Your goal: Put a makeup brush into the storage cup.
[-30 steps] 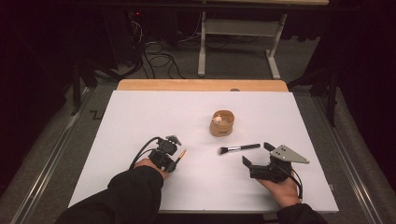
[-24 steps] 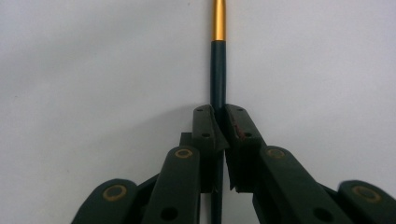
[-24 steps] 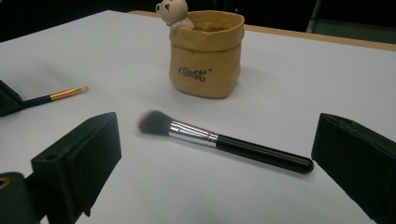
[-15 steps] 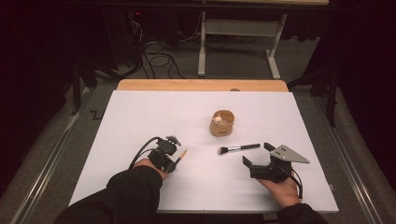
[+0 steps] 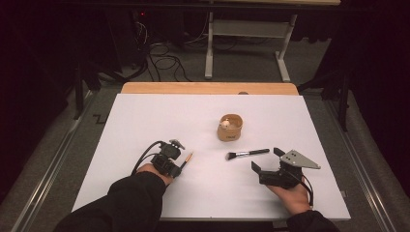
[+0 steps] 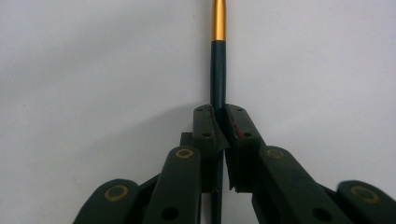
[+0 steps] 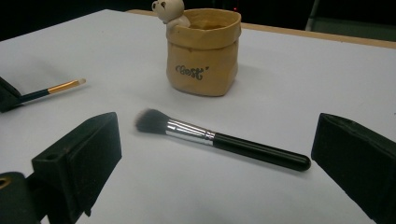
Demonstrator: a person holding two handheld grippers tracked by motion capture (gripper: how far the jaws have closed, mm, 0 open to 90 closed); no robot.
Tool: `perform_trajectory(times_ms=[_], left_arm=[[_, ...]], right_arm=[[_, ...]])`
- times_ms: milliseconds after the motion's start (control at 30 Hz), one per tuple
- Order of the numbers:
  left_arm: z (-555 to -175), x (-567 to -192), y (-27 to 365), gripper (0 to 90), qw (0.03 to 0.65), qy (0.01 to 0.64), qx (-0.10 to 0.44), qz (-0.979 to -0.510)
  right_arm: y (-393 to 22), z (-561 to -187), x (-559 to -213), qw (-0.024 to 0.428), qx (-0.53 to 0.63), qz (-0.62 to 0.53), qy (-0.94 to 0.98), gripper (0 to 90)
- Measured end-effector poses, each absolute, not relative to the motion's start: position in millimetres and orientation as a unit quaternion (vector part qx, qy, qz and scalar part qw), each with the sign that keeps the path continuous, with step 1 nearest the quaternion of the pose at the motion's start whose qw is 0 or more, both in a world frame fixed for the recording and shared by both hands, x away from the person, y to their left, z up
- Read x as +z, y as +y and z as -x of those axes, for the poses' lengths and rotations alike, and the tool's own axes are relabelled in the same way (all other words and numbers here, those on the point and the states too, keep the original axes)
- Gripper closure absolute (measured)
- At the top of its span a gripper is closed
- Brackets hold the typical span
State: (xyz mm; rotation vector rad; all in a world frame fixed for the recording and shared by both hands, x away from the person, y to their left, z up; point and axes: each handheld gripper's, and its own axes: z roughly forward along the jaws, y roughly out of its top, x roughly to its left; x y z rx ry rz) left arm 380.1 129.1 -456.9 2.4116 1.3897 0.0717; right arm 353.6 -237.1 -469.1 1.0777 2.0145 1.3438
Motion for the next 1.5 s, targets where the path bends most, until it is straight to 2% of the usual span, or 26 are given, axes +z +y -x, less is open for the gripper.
perform_trajectory(times_ms=[200, 833, 1033, 1500], left_arm=[[-380, -454, 142, 83.6, 0.196, 0.494, 0.030, -0.846], [-373, -452, 207, 83.6, 0.198, 0.538, 0.056, -0.817], [-371, -448, 216, 83.6, 0.250, 0.540, 0.063, -0.801], [-361, -454, 223, 83.6, 0.366, 0.524, 0.119, -0.760]], right_arm=[[-237, -354, -469, 0.244, 0.492, -0.394, 0.737, 2.4], [-236, -354, -469, 0.247, 0.487, -0.393, 0.740, 2.4], [-236, -354, -468, 0.251, 0.490, -0.389, 0.739, 2.4], [-234, -351, -467, 0.256, 0.490, -0.382, 0.741, 2.4]])
